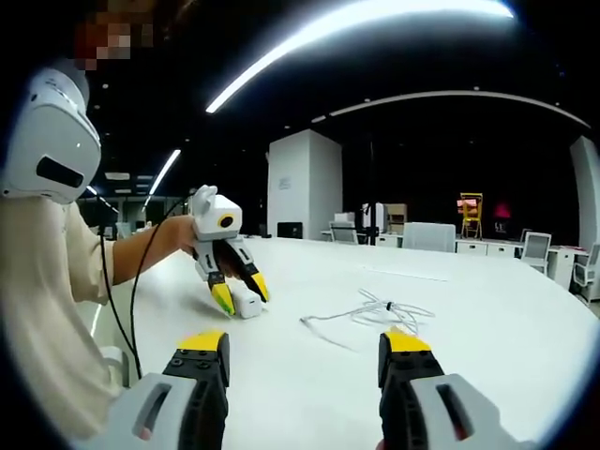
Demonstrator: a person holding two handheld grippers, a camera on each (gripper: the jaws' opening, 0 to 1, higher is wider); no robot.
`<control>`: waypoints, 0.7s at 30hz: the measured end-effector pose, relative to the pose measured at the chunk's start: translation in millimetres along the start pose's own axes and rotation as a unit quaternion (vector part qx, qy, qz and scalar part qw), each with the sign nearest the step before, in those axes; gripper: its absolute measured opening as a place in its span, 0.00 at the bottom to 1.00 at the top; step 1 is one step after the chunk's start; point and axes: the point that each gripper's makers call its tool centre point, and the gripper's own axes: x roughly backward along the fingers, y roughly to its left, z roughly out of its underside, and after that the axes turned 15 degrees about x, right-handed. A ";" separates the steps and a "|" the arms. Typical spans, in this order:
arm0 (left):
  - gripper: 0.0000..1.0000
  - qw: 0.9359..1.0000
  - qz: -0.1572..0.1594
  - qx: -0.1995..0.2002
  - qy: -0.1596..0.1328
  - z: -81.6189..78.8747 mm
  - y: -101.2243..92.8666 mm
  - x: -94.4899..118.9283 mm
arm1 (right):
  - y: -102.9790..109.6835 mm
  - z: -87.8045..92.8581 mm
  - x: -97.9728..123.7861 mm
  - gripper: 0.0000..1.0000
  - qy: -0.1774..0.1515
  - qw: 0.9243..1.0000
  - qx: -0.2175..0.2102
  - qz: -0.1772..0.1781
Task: Plug the desk Type‑C cable into the charger adapter.
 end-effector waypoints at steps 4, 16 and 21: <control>0.36 1.000 -0.002 0.000 0.007 2.8 0.5 4.7 | -0.2 -0.9 -0.4 0.65 -0.003 1.000 -0.001 0.000; 0.36 1.000 -0.011 -0.007 0.016 8.4 3.3 11.2 | 2.8 -2.7 -2.2 0.65 -0.006 1.000 0.000 -0.009; 0.36 1.000 -0.017 -0.008 0.018 9.2 6.8 13.9 | 1.9 -2.1 -1.9 0.65 -0.005 1.000 0.000 -0.009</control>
